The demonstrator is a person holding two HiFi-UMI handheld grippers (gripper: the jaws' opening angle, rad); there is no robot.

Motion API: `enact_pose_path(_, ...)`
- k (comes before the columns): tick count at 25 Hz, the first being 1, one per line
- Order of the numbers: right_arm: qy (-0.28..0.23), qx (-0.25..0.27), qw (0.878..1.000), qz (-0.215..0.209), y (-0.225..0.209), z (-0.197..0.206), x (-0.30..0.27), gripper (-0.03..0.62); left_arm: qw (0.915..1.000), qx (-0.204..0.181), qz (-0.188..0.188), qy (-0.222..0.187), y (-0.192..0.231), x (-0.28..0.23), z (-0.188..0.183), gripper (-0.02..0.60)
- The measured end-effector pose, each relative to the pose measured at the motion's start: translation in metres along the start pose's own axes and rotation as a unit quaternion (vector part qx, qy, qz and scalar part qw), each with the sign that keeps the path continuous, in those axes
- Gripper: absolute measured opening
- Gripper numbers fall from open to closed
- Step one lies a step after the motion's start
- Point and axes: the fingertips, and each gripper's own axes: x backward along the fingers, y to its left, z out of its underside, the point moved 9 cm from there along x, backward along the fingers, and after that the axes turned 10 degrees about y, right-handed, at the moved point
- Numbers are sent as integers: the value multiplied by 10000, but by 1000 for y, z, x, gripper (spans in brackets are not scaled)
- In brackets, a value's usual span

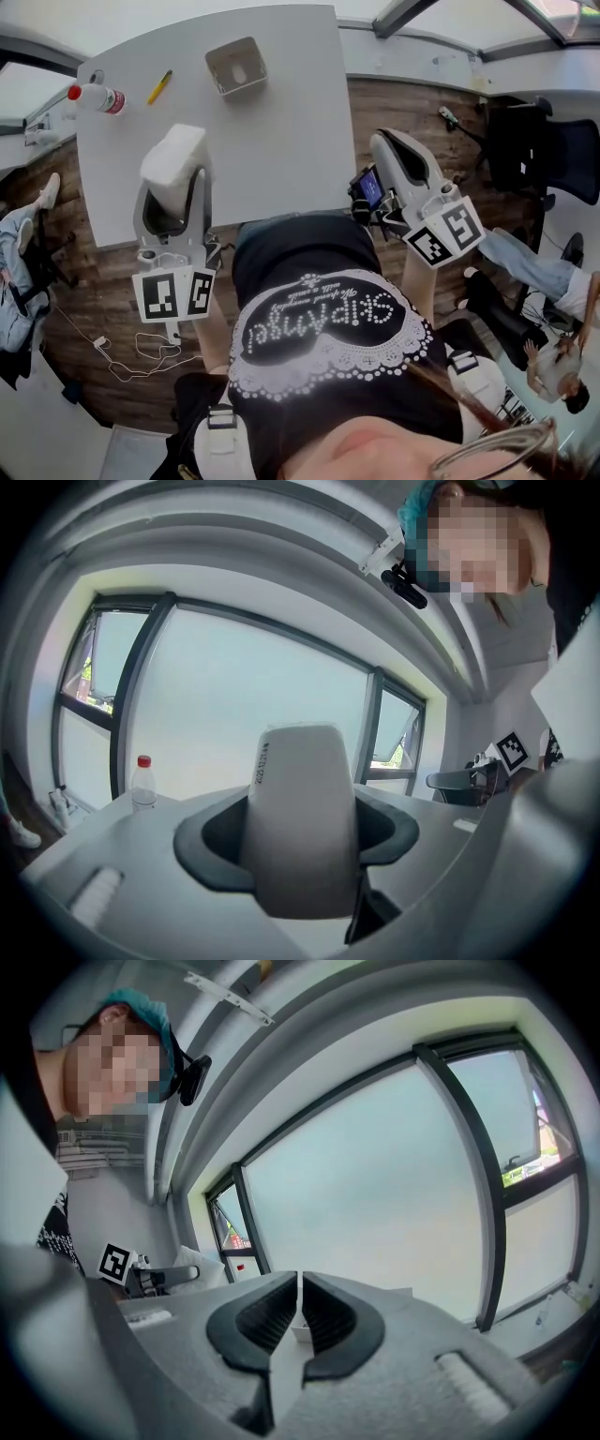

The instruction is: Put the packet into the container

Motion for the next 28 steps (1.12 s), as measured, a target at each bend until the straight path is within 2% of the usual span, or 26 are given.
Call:
enact_pose_path(13, -88, -87, 9998, 175, 16, -2, 3, 17, 9997, -108, 221, 78, 7, 1, -9, 279)
enact_pose_path(20, 2, -93, 9999, 92, 22, -1, -7, 17, 9995, -56, 248, 171, 12, 3, -4, 278)
enact_pose_path(28, 29, -197, 9997, 133, 18, 2, -7, 17, 9995, -162, 166, 200, 17, -2, -9, 279)
